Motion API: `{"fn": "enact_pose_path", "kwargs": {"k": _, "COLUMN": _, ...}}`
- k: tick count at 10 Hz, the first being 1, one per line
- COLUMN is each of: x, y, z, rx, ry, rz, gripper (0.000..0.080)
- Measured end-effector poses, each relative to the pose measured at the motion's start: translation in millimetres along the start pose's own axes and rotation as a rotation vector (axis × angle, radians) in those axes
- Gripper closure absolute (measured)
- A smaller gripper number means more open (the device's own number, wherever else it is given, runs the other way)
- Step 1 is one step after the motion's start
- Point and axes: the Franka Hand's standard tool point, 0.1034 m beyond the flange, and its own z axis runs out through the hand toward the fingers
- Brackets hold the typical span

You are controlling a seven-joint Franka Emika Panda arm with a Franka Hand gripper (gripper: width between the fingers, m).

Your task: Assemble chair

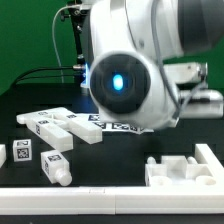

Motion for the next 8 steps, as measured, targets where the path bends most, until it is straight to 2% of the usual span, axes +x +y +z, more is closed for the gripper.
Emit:
{"fn": "enact_pose_path", "kwargs": {"k": 1, "x": -5.1, "y": -5.0, "z": -13.3, "rx": 0.001, "ry": 0.071, "rz": -0.042, "gripper": 0.0517}}
{"fn": "enact_pose_path", "kwargs": {"k": 5, "x": -0.1, "y": -8.0, "z": -22.1, "rx": 0.011, "ry": 0.358, "rz": -0.023, "gripper": 0.0515}}
{"fn": "enact_pose_path", "kwargs": {"k": 6, "x": 3.2, "y": -14.7, "z": -40.0, "rx": 0.007, "ry": 0.426, "rz": -0.047, "gripper": 0.0515}}
{"fn": "enact_pose_path", "kwargs": {"k": 7, "x": -0.7, "y": -21.6, "z": -68.7, "rx": -0.009, "ry": 0.489, "rz": -0.112, "gripper": 0.0515}}
{"fn": "enact_pose_path", "kwargs": {"k": 8, "x": -2.6, "y": -27.3, "z": -86.4, "rx": -0.045, "ry": 0.548, "rz": -0.154, "gripper": 0.0515}}
